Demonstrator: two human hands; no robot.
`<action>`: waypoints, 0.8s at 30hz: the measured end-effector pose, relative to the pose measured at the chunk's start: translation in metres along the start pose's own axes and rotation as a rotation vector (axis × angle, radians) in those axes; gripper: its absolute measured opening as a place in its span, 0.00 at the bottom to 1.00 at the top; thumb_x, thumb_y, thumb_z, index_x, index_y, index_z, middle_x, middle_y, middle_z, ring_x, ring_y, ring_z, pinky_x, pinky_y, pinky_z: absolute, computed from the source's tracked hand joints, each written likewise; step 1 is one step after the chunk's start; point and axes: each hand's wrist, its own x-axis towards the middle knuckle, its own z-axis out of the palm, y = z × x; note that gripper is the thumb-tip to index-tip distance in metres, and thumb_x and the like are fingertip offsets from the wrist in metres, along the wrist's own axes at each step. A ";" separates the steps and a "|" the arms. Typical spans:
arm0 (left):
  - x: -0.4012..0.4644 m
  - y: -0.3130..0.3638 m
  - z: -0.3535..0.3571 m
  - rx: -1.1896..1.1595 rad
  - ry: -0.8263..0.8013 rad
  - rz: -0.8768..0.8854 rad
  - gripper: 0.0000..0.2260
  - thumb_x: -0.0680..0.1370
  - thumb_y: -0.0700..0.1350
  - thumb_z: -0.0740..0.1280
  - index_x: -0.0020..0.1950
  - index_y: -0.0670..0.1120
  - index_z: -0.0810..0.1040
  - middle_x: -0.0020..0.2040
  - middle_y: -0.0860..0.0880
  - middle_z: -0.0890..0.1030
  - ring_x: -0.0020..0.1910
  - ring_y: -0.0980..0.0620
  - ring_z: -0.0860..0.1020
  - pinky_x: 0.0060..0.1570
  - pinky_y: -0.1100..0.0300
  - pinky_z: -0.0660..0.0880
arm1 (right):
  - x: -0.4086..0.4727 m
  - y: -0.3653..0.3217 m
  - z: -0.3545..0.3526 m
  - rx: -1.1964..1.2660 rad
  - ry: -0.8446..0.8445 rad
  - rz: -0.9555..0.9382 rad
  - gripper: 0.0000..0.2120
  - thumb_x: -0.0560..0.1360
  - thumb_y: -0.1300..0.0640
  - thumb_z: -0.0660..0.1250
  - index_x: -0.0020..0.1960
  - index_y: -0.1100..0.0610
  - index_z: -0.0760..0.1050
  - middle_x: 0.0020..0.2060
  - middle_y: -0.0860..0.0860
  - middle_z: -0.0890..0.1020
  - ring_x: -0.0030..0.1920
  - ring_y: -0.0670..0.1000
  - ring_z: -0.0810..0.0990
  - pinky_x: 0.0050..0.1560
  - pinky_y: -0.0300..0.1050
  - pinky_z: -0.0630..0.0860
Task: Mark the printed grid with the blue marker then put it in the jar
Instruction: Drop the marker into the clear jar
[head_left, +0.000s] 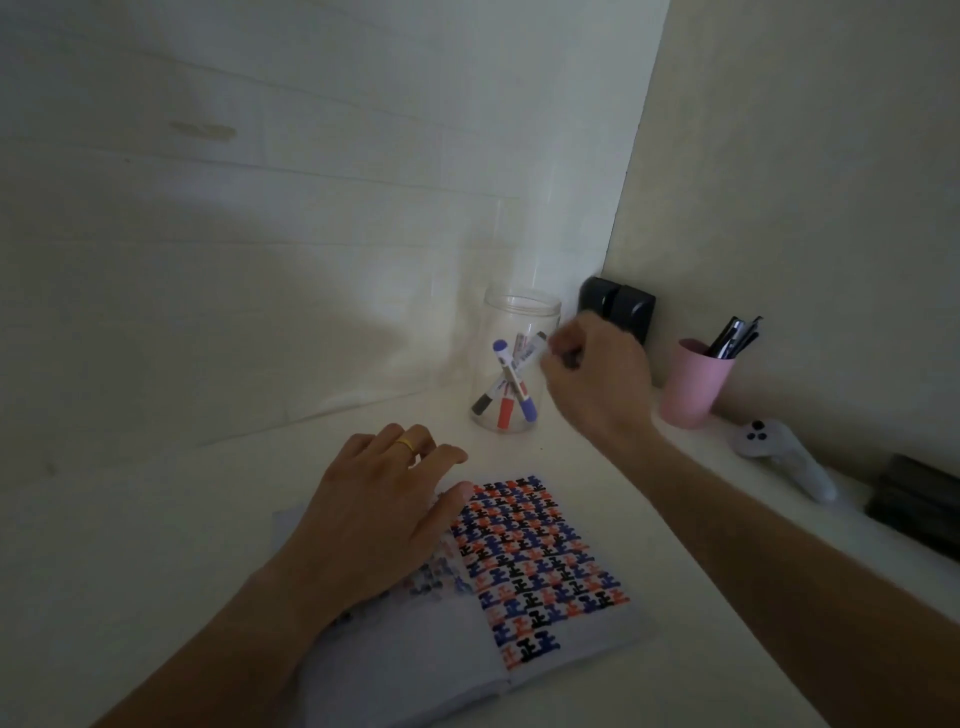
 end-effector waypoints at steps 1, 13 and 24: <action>0.000 0.001 0.000 -0.013 -0.006 0.015 0.19 0.81 0.59 0.52 0.63 0.53 0.76 0.54 0.51 0.80 0.51 0.51 0.76 0.51 0.54 0.72 | -0.021 0.008 -0.001 -0.021 -0.045 -0.007 0.09 0.76 0.54 0.70 0.56 0.51 0.79 0.53 0.48 0.84 0.54 0.49 0.81 0.56 0.48 0.79; -0.004 0.007 0.012 -0.056 -0.229 0.178 0.17 0.80 0.62 0.51 0.65 0.60 0.71 0.62 0.57 0.75 0.56 0.59 0.71 0.54 0.59 0.66 | -0.133 0.056 -0.007 -0.235 -0.413 -0.089 0.15 0.81 0.44 0.55 0.60 0.49 0.74 0.58 0.49 0.78 0.57 0.51 0.73 0.59 0.48 0.74; 0.000 0.007 0.013 -0.063 -0.263 0.197 0.19 0.79 0.63 0.50 0.64 0.62 0.72 0.61 0.57 0.76 0.56 0.59 0.71 0.53 0.58 0.66 | -0.130 0.058 -0.008 -0.233 -0.410 -0.065 0.15 0.81 0.44 0.56 0.61 0.49 0.74 0.59 0.49 0.78 0.58 0.51 0.73 0.59 0.48 0.73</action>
